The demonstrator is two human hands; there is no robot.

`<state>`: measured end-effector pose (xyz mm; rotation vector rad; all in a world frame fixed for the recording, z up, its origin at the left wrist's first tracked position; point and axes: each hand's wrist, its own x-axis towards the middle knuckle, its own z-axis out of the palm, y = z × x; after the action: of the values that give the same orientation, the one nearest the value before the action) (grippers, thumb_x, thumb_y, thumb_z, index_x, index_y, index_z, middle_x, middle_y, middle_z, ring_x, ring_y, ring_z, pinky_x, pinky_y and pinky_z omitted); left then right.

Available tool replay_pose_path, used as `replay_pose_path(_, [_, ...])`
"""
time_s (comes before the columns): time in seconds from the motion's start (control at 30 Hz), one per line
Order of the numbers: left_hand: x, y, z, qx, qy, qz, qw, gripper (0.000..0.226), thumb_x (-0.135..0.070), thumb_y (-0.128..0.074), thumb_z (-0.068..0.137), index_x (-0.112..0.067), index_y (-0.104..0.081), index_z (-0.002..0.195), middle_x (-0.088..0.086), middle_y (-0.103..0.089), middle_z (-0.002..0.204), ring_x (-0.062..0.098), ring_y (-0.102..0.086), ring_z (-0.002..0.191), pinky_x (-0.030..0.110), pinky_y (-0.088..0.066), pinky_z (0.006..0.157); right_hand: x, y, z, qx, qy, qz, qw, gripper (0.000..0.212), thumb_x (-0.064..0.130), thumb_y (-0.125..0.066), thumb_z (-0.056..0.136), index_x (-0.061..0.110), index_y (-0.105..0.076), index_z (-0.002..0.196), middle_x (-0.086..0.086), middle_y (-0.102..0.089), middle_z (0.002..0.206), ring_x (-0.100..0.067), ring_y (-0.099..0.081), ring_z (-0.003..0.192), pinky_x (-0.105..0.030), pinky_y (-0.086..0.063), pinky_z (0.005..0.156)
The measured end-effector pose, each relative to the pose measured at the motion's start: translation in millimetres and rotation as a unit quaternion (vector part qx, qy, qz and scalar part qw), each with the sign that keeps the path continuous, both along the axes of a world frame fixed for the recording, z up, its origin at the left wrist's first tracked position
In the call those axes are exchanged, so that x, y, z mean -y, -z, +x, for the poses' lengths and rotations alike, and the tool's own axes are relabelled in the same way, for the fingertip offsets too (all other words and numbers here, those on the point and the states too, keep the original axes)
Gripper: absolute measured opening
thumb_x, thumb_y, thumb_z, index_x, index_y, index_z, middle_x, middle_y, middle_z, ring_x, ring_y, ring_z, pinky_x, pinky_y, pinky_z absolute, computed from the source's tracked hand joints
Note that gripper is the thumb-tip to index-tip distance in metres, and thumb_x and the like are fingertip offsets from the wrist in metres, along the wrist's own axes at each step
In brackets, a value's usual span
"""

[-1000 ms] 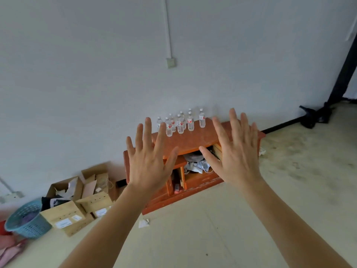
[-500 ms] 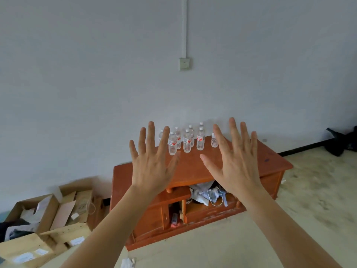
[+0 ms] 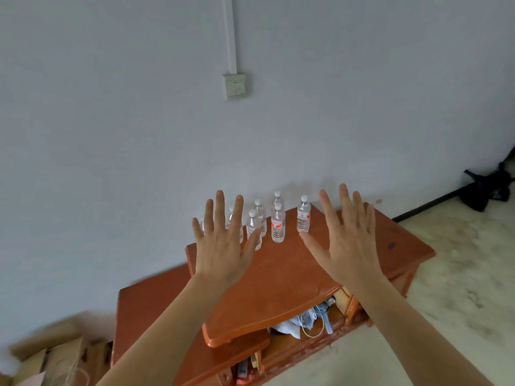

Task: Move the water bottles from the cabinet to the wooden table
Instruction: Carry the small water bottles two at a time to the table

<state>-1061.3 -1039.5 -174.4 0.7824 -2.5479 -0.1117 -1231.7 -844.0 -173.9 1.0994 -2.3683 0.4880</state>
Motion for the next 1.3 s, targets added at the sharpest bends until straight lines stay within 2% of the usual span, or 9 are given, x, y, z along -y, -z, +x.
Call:
replay_pose_path(0.23, [77.1,71.9,-113.3,0.076,-0.070,0.075,0.992,0.080,-0.072,-0.017,0.094,-0.038,0.029,0.150,0.003,0.036,0.160,0.031,0.015,0.153,0.061,-0.007,0.121,83.9,71.4,-128.2,0.130,-0.049,0.027,0.990,0.090,0.079,-0.030,0.094,0.033,0.007,0.162,-0.012,0.005,0.170,-0.040,-0.005,0.155,-0.061,-0.015,0.121])
replay_pose_path(0.43, [130.2,107.0,-191.0,0.064,-0.131,0.158,0.977,0.085,-0.076,-0.022,0.091,-0.044,0.037,0.143,0.003,0.028,0.163,0.029,0.011,0.154,0.059,-0.012,0.122,165.5,110.9,-237.5,0.241,-0.111,0.050,0.963,0.101,0.079,-0.042,0.089,0.037,0.020,0.158,-0.012,0.013,0.169,-0.040,-0.003,0.155,-0.061,-0.022,0.121])
replay_pose_path(0.57, [141.6,141.6,-205.9,0.040,-0.169,0.227,0.958,0.092,-0.074,-0.034,0.089,-0.047,0.038,0.141,-0.002,0.034,0.158,0.028,0.011,0.153,0.054,-0.012,0.122,197.3,147.6,-263.0,0.330,-0.129,0.031,0.934,0.112,0.075,-0.055,0.087,0.040,0.026,0.155,-0.010,0.018,0.169,-0.031,0.009,0.156,-0.056,-0.016,0.123])
replay_pose_path(0.77, [170.9,206.3,-224.3,-0.028,-0.272,0.371,0.888,0.103,-0.069,-0.058,0.085,-0.046,0.016,0.152,-0.005,0.006,0.168,0.031,-0.014,0.152,0.057,-0.036,0.109,223.8,215.3,-281.6,0.432,-0.120,0.007,0.894,0.119,0.075,-0.065,0.080,0.045,0.022,0.155,0.004,0.019,0.169,-0.026,0.001,0.156,-0.058,-0.023,0.116])
replay_pose_path(0.9, [196.8,265.7,-237.5,-0.085,-0.353,0.447,0.818,0.110,-0.067,-0.069,0.079,-0.041,0.006,0.155,0.003,-0.013,0.165,0.033,-0.029,0.147,0.059,-0.037,0.110,243.6,275.2,-290.3,0.473,-0.084,-0.013,0.877,0.121,0.078,-0.067,0.078,0.047,0.022,0.154,0.015,0.016,0.168,-0.019,0.001,0.157,-0.054,-0.019,0.120])
replay_pose_path(1.03, [218.6,328.6,-247.4,-0.149,-0.379,0.453,0.793,0.113,-0.064,-0.074,0.076,-0.037,0.000,0.156,0.002,-0.018,0.165,0.028,-0.028,0.148,0.054,-0.032,0.114,266.0,340.3,-290.7,0.507,-0.056,-0.082,0.856,0.126,0.073,-0.074,0.075,0.049,0.020,0.154,0.026,0.022,0.162,-0.015,0.000,0.156,-0.051,-0.015,0.123])
replay_pose_path(1.1, [227.5,349.7,-251.6,-0.185,-0.374,0.446,0.792,0.113,-0.061,-0.078,0.074,-0.039,-0.004,0.155,-0.003,-0.026,0.163,0.024,-0.032,0.147,0.053,-0.033,0.115,275.6,366.0,-289.3,0.524,-0.061,-0.125,0.840,0.128,0.064,-0.080,0.076,0.048,0.019,0.155,0.018,0.019,0.166,-0.020,-0.004,0.157,-0.055,-0.016,0.125])
replay_pose_path(1.2, [240.9,373.2,-259.8,-0.250,-0.388,0.443,0.769,0.115,-0.059,-0.087,0.063,-0.047,-0.012,0.150,-0.019,-0.044,0.148,0.010,-0.047,0.133,0.037,-0.040,0.108,290.6,396.8,-289.2,0.553,-0.046,-0.178,0.813,0.130,0.050,-0.086,0.077,0.049,0.018,0.154,0.004,0.011,0.170,-0.022,-0.008,0.156,-0.058,-0.019,0.124])
replay_pose_path(1.3, [254.8,391.8,-264.7,-0.302,-0.413,0.432,0.743,0.104,-0.052,-0.091,0.061,-0.048,-0.027,0.143,-0.047,-0.051,0.110,-0.024,-0.052,0.100,0.004,-0.037,0.082,310.4,410.7,-298.5,0.546,-0.044,-0.211,0.810,0.132,0.045,-0.086,0.079,0.039,0.020,0.156,-0.003,0.003,0.171,-0.018,-0.010,0.156,-0.056,-0.017,0.125])
